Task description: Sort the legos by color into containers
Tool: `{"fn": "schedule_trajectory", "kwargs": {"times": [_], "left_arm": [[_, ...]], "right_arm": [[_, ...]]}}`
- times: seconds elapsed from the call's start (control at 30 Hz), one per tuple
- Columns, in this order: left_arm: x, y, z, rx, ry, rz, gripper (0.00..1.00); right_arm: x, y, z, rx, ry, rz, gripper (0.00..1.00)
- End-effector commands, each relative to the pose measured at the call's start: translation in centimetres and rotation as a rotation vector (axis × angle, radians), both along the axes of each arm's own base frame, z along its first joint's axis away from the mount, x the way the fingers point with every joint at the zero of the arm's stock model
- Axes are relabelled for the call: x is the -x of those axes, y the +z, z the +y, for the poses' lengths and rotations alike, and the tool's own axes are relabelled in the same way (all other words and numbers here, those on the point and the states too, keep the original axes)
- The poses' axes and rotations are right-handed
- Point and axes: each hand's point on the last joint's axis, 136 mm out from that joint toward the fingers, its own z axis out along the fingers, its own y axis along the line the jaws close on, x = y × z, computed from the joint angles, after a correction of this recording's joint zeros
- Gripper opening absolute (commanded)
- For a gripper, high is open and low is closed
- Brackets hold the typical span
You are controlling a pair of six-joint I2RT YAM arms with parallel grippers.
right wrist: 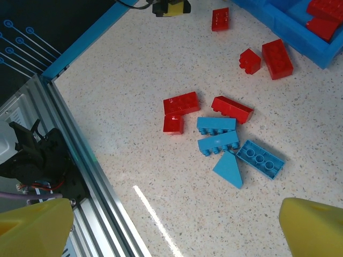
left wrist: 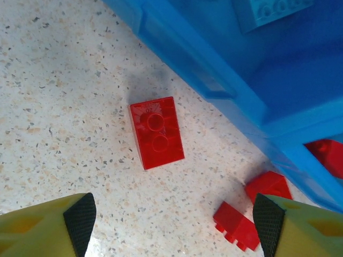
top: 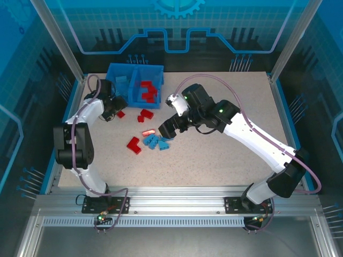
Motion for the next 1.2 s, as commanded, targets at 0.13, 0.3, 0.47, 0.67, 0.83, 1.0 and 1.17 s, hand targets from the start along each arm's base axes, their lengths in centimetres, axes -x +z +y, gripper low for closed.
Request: {"fn": "schedule_trajectory", "kwargs": {"times": [0.13, 0.3, 0.47, 0.67, 0.83, 1.0, 1.17], "left_arm": [[-1.3, -2.9, 0.4, -0.048, -0.021, 0.094, 0.81], [-2.2, -3.9, 0.5, -0.058, -0.036, 0.128, 0.77], [-2.1, -5.5, 0.8, -0.070, -0.036, 0.185, 0.71], [-1.7, -6.8, 0.7, -0.067, -0.049, 0.240, 0.58], [-1.3, -6.9, 0.9, -0.078, -0.044, 0.247, 0.40], [-1.0, -4.6, 0.1, -0.051, -0.047, 0.191, 0.32], [-1.0, 0.7, -1.8, -0.042, -0.084, 0.063, 0.31]], "right_arm": [[0.6, 0.9, -0.1, -0.007, -0.003, -0.005, 1.00], [0.9, 1.0, -0.1, -0.018, 0.000, 0.004, 1.00], [1.0, 1.0, -0.1, -0.018, 0.000, 0.004, 1.00], [1.0, 1.1, 0.1, -0.019, 0.011, 0.007, 1.00], [0.9, 1.1, 0.1, -0.016, 0.004, 0.001, 1.00], [1.0, 1.2, 0.4, -0.024, 0.018, 0.005, 1.00], [0.9, 1.7, 0.7, -0.039, 0.017, -0.009, 1.00]]}}
